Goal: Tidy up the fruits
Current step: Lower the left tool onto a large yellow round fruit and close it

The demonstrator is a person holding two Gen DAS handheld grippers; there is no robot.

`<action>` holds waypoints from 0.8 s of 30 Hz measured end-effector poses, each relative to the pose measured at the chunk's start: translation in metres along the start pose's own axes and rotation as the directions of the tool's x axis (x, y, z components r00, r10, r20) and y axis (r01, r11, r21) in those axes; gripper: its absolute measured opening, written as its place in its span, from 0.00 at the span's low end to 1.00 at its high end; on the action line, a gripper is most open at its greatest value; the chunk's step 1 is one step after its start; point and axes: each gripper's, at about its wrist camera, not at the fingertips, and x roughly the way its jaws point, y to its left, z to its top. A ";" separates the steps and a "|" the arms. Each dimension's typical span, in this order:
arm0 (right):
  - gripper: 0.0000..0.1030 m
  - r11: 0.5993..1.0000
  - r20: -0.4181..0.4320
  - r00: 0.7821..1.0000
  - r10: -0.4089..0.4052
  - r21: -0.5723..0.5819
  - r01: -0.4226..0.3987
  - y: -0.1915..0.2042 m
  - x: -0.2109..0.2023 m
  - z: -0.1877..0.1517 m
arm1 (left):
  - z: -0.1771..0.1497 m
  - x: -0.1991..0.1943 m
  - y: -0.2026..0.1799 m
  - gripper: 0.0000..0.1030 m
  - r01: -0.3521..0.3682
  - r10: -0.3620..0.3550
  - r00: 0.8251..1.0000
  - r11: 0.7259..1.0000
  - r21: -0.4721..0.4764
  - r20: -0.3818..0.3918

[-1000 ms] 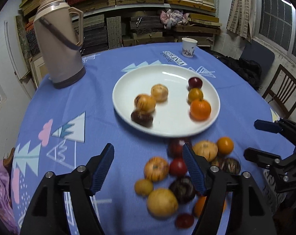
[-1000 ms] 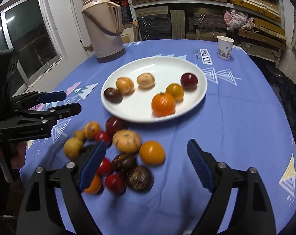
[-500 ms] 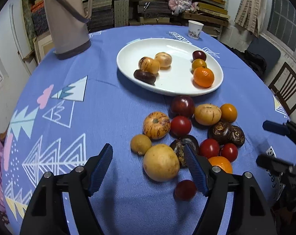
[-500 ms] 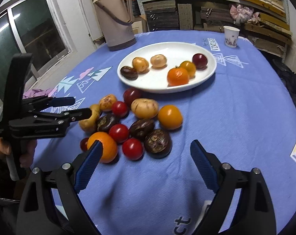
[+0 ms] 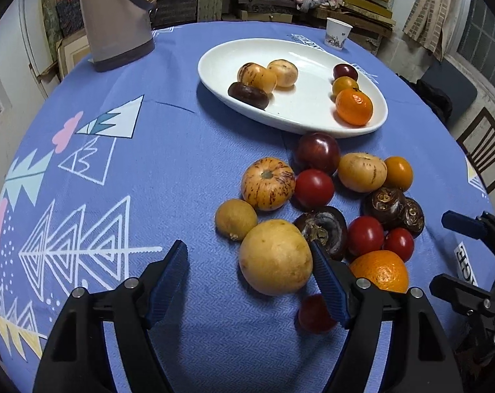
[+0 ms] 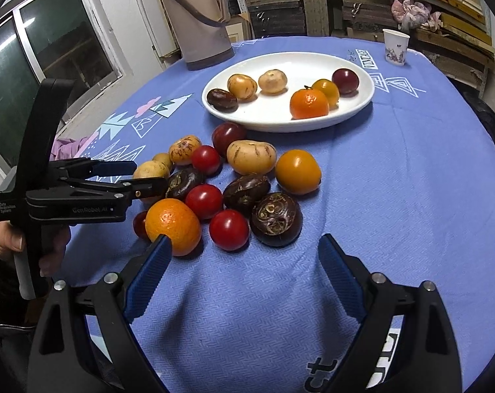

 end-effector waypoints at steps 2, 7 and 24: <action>0.86 1.000 0.001 1.000 0.002 -0.001 -0.002 0.000 0.000 -0.001 | 0.000 0.001 0.003 0.79 0.008 -0.008 1.000 1.000 -0.013 -0.004; 0.86 1.000 0.005 1.000 0.008 -0.008 -0.008 0.003 -0.002 -0.001 | 0.000 0.007 0.019 0.85 0.065 -0.070 0.996 0.993 -0.095 -0.047; 0.86 1.000 0.006 1.000 0.014 -0.016 -0.014 0.007 0.000 -0.001 | 0.001 -0.005 0.032 0.85 -0.017 0.016 1.000 0.998 -0.066 -0.011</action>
